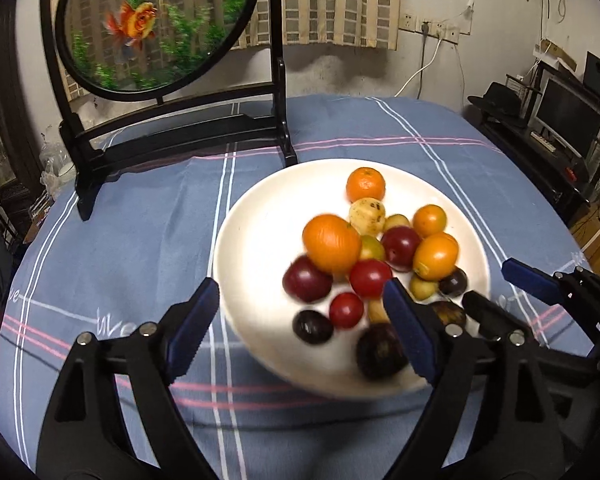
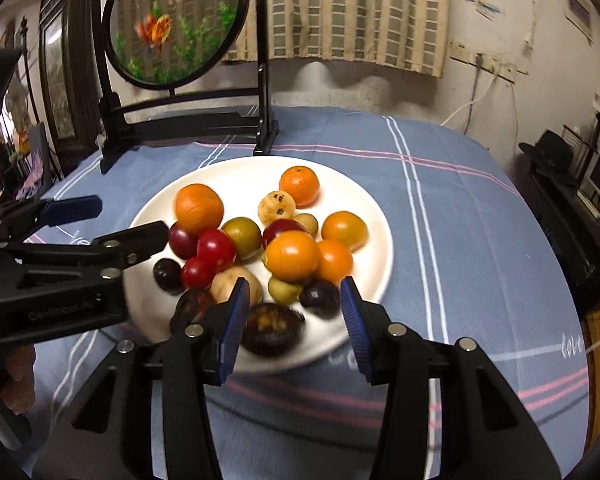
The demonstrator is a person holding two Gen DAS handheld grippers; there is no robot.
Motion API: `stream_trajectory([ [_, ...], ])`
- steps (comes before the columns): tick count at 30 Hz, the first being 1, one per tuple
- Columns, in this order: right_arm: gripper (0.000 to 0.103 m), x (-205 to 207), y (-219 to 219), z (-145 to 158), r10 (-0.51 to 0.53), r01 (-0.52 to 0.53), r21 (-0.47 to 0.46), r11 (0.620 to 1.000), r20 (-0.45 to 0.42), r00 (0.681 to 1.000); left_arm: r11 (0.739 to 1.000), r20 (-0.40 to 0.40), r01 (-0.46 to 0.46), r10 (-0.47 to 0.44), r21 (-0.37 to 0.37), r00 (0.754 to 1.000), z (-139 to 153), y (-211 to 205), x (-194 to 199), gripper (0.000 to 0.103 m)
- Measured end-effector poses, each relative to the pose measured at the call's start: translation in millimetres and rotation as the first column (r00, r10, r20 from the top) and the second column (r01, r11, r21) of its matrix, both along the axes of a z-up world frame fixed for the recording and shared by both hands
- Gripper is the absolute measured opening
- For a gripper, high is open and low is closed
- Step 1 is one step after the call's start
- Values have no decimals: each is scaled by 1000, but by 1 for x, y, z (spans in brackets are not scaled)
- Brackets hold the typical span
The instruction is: Organize fruits
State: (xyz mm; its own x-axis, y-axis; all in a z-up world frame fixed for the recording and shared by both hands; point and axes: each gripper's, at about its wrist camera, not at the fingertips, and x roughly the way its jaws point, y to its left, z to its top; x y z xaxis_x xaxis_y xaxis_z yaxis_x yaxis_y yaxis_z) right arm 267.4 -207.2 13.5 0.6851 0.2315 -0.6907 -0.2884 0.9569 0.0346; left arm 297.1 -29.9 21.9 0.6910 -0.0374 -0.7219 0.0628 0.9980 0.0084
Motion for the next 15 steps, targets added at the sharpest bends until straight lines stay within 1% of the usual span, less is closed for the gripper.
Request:
stream_trajectory([
  [4,48,-32,-9,6,-13,13,32,999,-10,1000,1000,15,9,-9,-8,1000,8,1,-34,89],
  [9,50,-72,-7,1,-15,16,22,1000,-47,999,1000,28,15,-15,-13,1000,14,3,-78,93],
  [10,53,-77,-6,0,-16,17,21,1000,-51,999,1000,35,13,-13,-11,999,15,3,-87,93],
  [11,60,-86,-6,-2,-22,23,22,999,-55,998,1000,40,11,-10,-9,999,16,3,-93,94],
  [13,60,-98,-6,-5,-30,32,31,999,-60,998,1000,51,9,-9,-8,999,17,4,-110,96],
  [15,60,-109,-6,-8,-30,33,39,999,-74,997,1000,50,9,-9,-11,999,15,5,-120,97],
])
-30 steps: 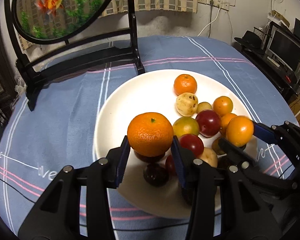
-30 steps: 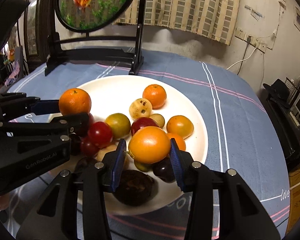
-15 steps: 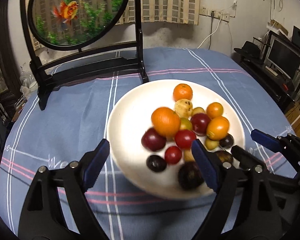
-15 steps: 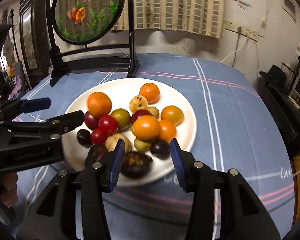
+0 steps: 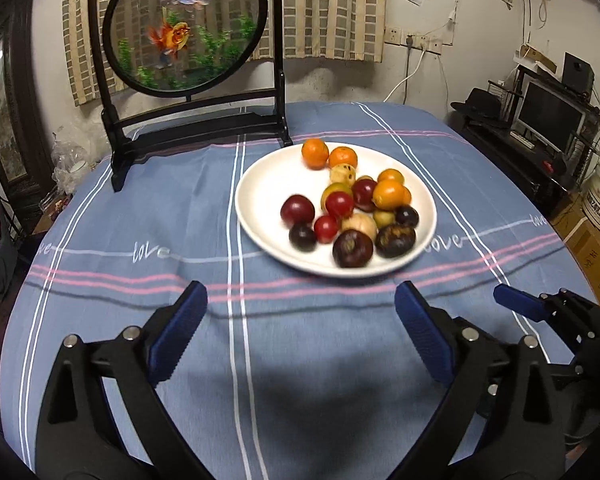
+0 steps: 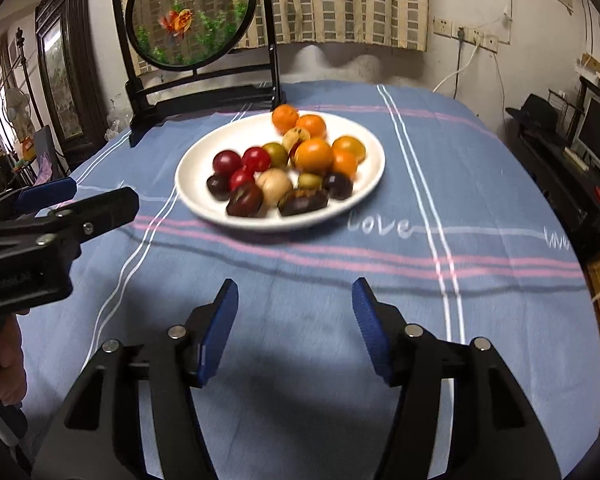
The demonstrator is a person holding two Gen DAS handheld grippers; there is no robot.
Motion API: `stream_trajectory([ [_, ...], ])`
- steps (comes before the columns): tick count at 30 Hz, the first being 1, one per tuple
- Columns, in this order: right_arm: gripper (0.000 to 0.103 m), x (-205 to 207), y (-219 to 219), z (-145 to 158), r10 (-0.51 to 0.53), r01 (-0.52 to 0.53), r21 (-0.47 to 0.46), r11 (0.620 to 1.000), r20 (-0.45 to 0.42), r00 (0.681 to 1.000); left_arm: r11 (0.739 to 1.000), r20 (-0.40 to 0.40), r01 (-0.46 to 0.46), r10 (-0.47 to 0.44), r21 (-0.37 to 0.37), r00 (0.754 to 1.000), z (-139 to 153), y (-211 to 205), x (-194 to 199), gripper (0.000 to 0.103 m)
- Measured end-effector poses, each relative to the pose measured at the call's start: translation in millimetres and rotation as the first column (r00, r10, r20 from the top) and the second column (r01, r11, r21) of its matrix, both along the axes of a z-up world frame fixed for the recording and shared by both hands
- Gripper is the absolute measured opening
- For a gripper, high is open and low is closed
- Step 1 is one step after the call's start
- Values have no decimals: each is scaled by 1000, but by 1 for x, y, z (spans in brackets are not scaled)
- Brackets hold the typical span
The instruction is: Organize fruits
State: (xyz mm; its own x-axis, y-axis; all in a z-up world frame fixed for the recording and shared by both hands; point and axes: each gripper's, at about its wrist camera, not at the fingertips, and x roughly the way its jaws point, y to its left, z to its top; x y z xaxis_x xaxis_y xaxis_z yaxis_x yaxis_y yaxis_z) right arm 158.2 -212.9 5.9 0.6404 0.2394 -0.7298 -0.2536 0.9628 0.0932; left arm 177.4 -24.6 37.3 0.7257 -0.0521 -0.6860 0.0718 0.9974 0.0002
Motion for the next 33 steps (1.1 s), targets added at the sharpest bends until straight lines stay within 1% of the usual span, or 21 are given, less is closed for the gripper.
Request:
stream_trajectory([
  [5,60,-19,-4,-4,-14,14,3,1000,-12,1000,1000,-23,-16,16,16,1000,-7,4,-20,98],
  [9,60,-26,-5,-5,-19,19,14,1000,-17,1000,999,-34,-39,40,19,999,-13,8,-26,98],
  [15,60,-27,-4,-8,-14,14,7,1000,-17,1000,999,-47,-47,48,22,998,-19,11,-29,98],
  [20,60,-27,-2,-12,-6,6,6,1000,-19,1000,998,-15,-49,50,43,999,-22,8,-33,98],
  [24,60,-26,-1,-14,-2,2,3,1000,-25,1000,999,-34,-36,37,34,999,-27,8,-32,99],
  [33,60,-23,0,-24,0,0,-1,1000,-51,999,998,-72,-39,43,54,996,-44,9,-27,99],
])
